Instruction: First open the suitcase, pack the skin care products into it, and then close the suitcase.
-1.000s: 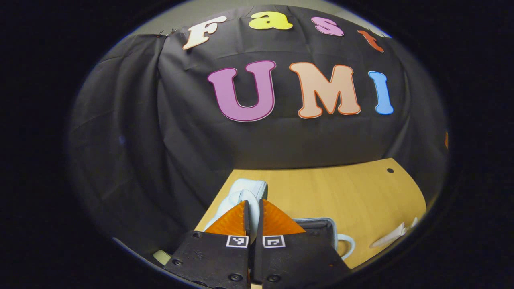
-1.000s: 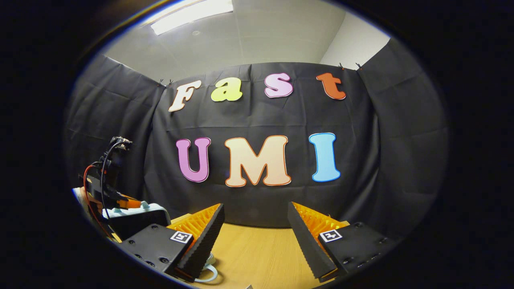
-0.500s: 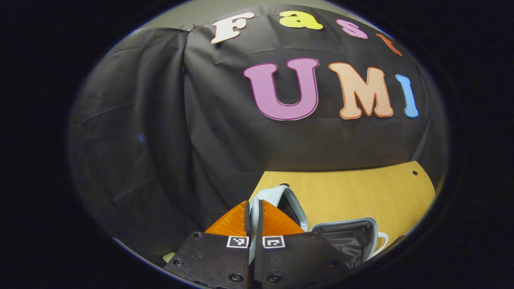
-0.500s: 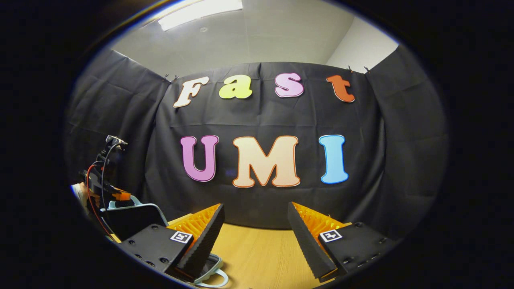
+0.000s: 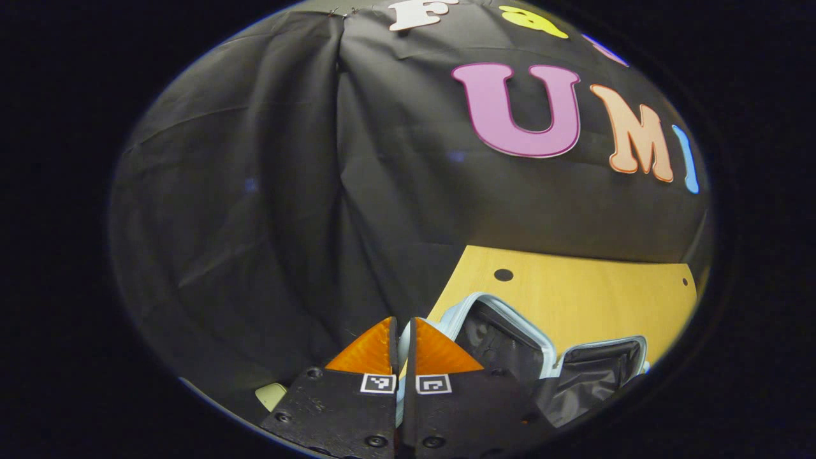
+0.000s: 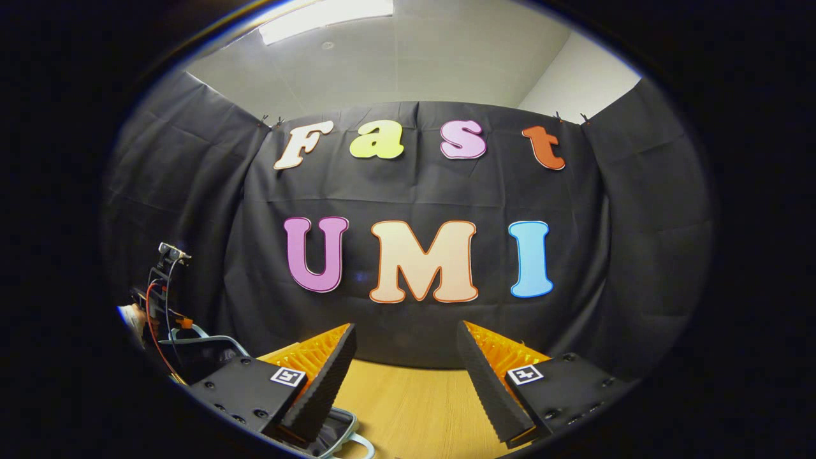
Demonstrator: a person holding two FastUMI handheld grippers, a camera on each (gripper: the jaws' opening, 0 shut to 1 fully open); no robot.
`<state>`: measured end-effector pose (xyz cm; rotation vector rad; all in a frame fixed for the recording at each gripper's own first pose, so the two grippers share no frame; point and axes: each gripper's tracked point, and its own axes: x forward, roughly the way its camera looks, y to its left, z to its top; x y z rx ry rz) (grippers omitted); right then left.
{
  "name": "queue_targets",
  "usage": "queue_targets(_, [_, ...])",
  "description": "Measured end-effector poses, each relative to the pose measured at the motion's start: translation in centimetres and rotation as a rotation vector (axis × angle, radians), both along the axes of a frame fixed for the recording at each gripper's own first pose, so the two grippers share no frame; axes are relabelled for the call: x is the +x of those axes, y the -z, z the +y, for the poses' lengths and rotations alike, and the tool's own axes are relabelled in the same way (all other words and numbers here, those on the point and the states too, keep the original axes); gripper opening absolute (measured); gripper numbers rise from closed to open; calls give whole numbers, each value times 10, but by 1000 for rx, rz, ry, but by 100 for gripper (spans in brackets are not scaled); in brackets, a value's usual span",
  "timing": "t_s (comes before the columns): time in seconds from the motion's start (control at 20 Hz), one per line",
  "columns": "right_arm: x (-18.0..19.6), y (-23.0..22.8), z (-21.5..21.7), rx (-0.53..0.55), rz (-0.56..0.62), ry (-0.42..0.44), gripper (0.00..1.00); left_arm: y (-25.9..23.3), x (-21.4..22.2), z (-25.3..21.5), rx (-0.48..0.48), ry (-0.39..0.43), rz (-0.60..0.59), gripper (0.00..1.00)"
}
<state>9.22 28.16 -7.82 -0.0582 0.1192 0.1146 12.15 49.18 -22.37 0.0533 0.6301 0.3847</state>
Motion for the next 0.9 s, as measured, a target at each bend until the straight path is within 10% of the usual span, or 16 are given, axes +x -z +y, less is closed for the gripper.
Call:
queue_targets(0.5, [2,12,3,-36,40,20,98,72,-4,48,-19,-186,-31,0])
queue_targets(0.7, [0,9,-1,-34,32,19,99,35,11,20,25,-135,-168,95])
queue_targets(0.9, [-7,3,-15,-23,16,10,100,-36,16,-22,81,-86,-333,98])
